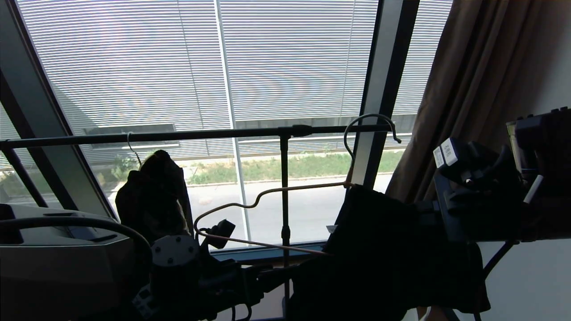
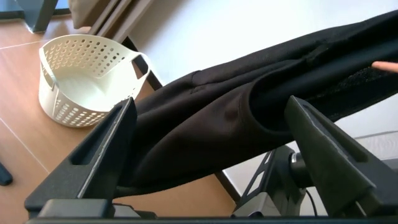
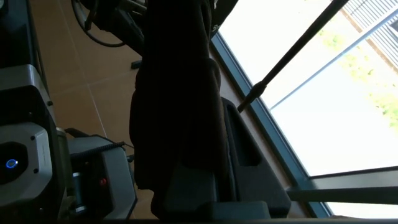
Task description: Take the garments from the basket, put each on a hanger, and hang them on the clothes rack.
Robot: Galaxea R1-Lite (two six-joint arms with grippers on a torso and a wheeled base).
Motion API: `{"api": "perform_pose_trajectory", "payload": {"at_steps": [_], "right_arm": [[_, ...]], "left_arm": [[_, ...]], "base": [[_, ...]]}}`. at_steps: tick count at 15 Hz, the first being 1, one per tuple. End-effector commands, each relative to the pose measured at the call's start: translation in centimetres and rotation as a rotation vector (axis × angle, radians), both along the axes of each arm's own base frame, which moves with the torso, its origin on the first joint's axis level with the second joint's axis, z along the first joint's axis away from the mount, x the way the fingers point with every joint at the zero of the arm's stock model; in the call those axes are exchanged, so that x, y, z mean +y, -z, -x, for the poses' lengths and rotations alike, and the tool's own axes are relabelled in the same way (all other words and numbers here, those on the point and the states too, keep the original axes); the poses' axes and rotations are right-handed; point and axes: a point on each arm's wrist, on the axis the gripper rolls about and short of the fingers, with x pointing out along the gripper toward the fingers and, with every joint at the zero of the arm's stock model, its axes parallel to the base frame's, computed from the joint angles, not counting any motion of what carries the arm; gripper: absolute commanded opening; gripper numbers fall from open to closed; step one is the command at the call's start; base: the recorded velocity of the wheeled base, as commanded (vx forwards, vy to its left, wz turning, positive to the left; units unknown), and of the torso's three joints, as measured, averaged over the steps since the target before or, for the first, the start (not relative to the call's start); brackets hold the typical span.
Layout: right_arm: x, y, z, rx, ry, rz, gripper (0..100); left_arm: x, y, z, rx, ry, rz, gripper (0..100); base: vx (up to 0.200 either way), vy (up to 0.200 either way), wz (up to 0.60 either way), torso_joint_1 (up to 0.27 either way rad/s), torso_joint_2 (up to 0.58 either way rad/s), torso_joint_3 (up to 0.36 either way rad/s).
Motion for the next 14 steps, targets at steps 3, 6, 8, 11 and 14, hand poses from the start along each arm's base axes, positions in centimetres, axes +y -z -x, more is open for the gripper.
{"api": "perform_pose_trajectory", "payload": {"at_steps": [3, 6, 8, 11, 14], "right_arm": [[0.2, 0.0, 0.1, 0.001, -0.009, 0.000, 0], [0.3, -0.2, 0.5, -0.005, -0.024, -0.006, 0], [0.3, -0.2, 0.7, -0.003, -0.034, -0.012, 0], [0.6, -0.3, 1.1, -0.007, -0.052, -0.014, 0], [1.0, -0.1, 1.4, -0.001, -0.072, -0.011, 0]], "left_arm": [[-0.5, 0.2, 0.1, -0.005, 0.018, -0.003, 100], [-0.7, 0.4, 0.3, -0.025, 0.033, -0.025, 100], [-0.7, 0.5, 0.3, -0.032, 0.035, -0.031, 100], [-0.8, 0.5, 0.5, -0.031, 0.045, -0.034, 100], [-0.9, 0.5, 0.5, -0.032, 0.047, -0.035, 0]], "base": [[0.000, 0.000, 0.00, 0.000, 0.00, 0.000], [0.000, 0.000, 0.00, 0.000, 0.00, 0.000], [0.000, 0.000, 0.00, 0.000, 0.00, 0.000], [0.000, 0.000, 0.00, 0.000, 0.00, 0.000], [0.000, 0.000, 0.00, 0.000, 0.00, 0.000]]}}
